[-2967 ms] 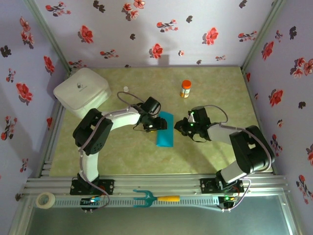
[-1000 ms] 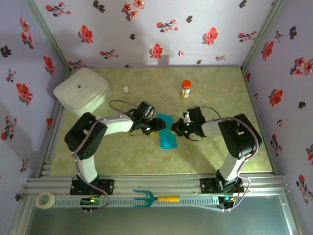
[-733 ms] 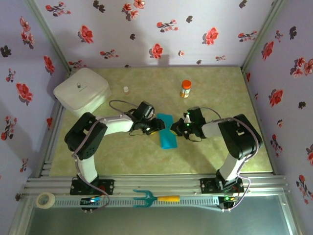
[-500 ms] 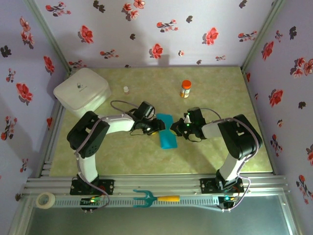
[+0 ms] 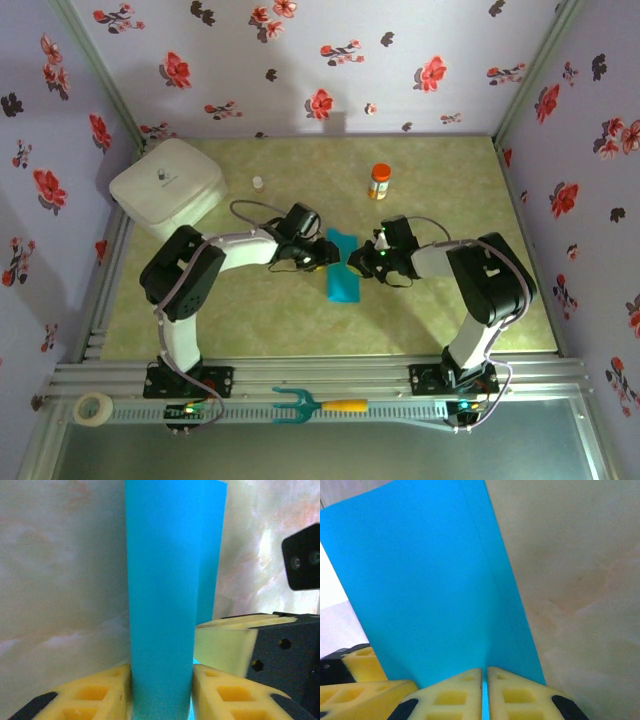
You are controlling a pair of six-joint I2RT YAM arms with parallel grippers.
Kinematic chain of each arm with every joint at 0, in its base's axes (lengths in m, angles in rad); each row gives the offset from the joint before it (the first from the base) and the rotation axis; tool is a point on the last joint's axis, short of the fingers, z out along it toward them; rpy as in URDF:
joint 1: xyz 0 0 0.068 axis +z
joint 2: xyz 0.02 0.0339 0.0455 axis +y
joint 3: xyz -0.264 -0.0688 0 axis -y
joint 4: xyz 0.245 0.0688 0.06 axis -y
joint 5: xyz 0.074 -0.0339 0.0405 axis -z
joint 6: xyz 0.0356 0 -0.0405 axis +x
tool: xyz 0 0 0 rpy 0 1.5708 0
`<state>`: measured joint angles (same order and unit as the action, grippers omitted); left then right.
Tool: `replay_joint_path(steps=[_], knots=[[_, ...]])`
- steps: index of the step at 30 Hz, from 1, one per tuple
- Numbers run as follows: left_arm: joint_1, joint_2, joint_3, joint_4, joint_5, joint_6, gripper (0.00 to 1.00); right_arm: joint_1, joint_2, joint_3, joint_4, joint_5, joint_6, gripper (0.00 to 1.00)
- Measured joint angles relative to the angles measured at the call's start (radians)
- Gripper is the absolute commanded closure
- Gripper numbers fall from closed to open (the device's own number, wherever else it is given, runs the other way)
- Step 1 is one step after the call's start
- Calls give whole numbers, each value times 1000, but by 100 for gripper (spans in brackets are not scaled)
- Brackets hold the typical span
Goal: Fold a paper plane with a square sheet of paper (pick it up from the middle)
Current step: Fold the square sheet of paper at the center of the table.
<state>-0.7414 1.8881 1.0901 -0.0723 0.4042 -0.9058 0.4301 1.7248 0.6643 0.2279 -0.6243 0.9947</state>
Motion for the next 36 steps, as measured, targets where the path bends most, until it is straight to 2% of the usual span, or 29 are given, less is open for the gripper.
replay_joint_path(steps=[4, 11, 21, 24, 28, 32, 36], knots=[[0, 0, 13, -29, 0, 16, 65, 0, -14, 0, -34, -1, -9, 85], [0, 19, 13, -63, 0, 26, 59, 0, -17, 0, -43, -3, -26, 86], [3, 26, 14, -68, 7, 34, 62, 0, -28, 3, -51, -7, -31, 81], [4, 26, 14, -71, 8, 41, 62, -6, -91, 20, -133, 14, -65, 77], [4, 26, 16, -76, 7, 52, 61, -33, -230, 72, -279, 104, -141, 73], [4, 35, 36, -104, 6, 65, 61, -89, -344, 78, -367, 185, -180, 72], [4, 42, 56, -135, -2, 82, 61, -126, -382, 63, -407, 222, -185, 71]])
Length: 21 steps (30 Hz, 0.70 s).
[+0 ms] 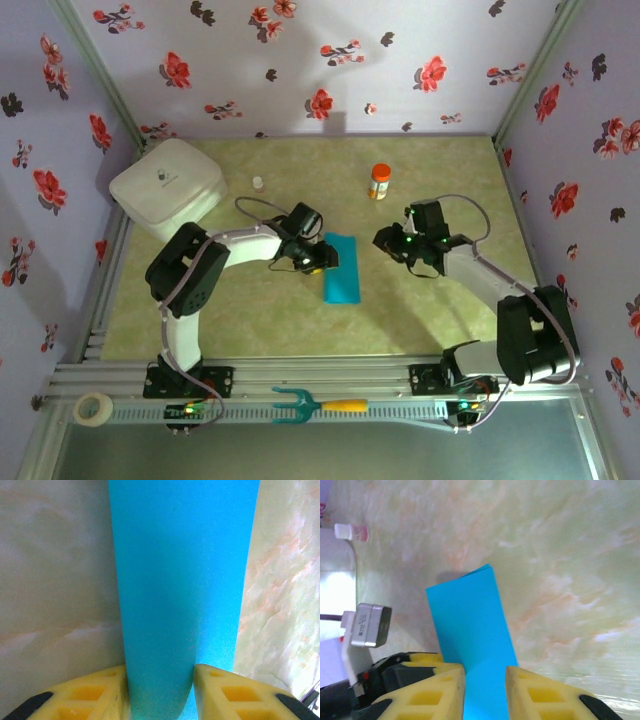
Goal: Fold a paper plane with a square sheet of paper (pick it up from the middle)
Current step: Fold the square sheet of paper at the center of the table, then hold the square sheet of paper at the center of the table.
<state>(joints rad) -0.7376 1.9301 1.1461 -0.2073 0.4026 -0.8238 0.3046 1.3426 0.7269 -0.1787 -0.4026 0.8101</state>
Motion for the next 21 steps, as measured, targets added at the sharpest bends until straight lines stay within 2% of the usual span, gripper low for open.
replay_joint_path(steps=[16, 21], knots=[[-6, -12, -19, 30, -32, -42, 56, -6, 0, -43, -24, 5, 2, 71], [-9, -14, -23, 34, -42, -45, 59, -6, 8, -48, -12, 1, 2, 71]])
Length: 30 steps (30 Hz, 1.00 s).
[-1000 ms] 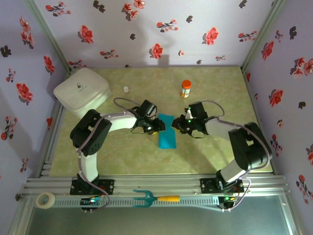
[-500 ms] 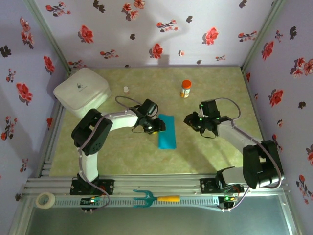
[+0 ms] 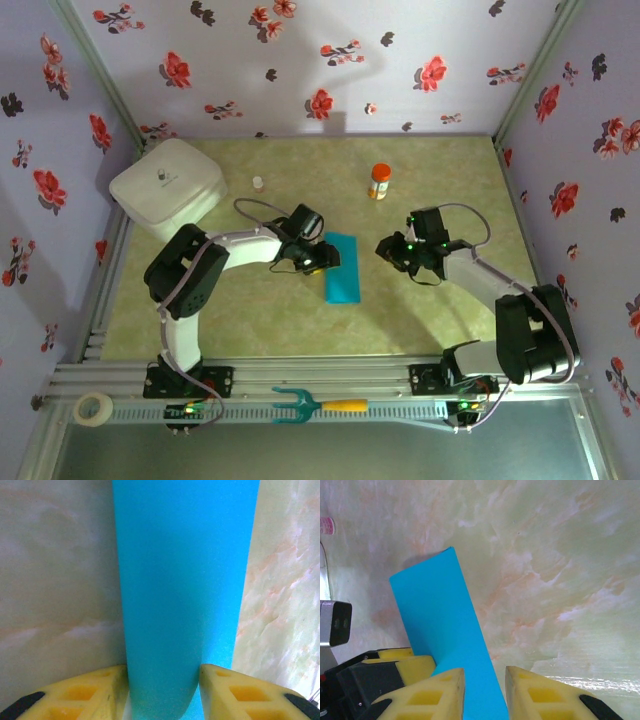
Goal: Fold a paper plane with a square sheet of paper (pick it up from the middle)
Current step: Hold the square sheet of paper at the center of the table.
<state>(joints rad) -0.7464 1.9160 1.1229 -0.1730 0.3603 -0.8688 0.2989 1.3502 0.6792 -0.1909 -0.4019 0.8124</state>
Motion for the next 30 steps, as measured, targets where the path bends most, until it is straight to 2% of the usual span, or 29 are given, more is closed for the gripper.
replay_joint_path(steps=[30], knots=[[-8, 6, 29, -57, -48, 0, 59, 0, 25, -10, 37, -21, 10, 71]])
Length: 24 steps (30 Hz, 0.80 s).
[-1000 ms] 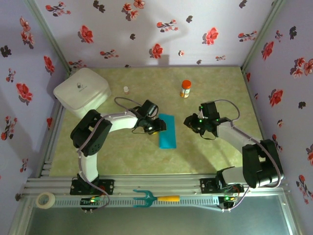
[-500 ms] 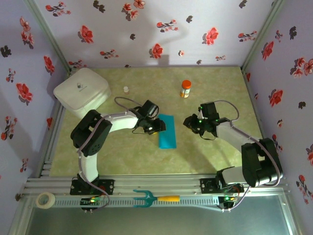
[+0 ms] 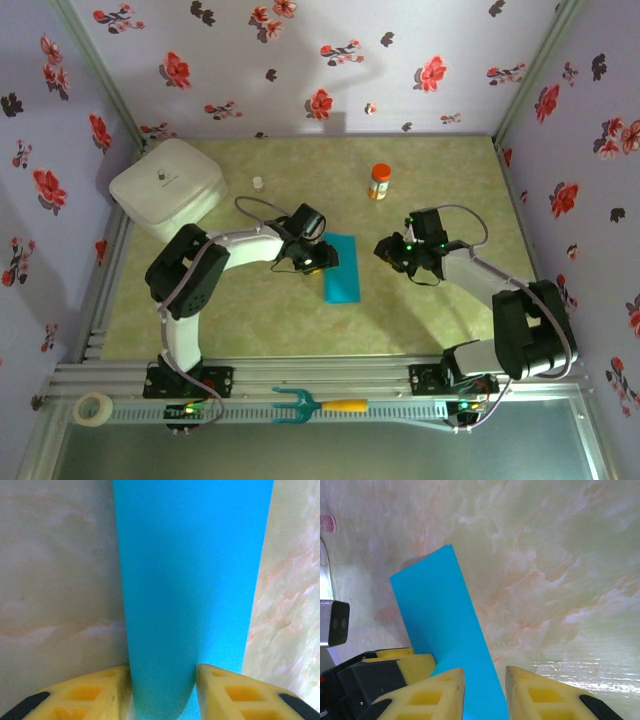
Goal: Fold a paper plane with a square sheet of paper (pick it up from the middle)
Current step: Hold the square sheet of paper at the center of the table.
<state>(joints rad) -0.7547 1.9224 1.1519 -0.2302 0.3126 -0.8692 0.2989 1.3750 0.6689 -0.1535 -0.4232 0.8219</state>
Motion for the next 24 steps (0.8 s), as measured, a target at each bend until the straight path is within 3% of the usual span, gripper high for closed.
replay_joint_path(steps=[24], knots=[[0, 21, 39, -54, 0, 30, 59, 0, 15, -1, 19, -8, 0, 71]])
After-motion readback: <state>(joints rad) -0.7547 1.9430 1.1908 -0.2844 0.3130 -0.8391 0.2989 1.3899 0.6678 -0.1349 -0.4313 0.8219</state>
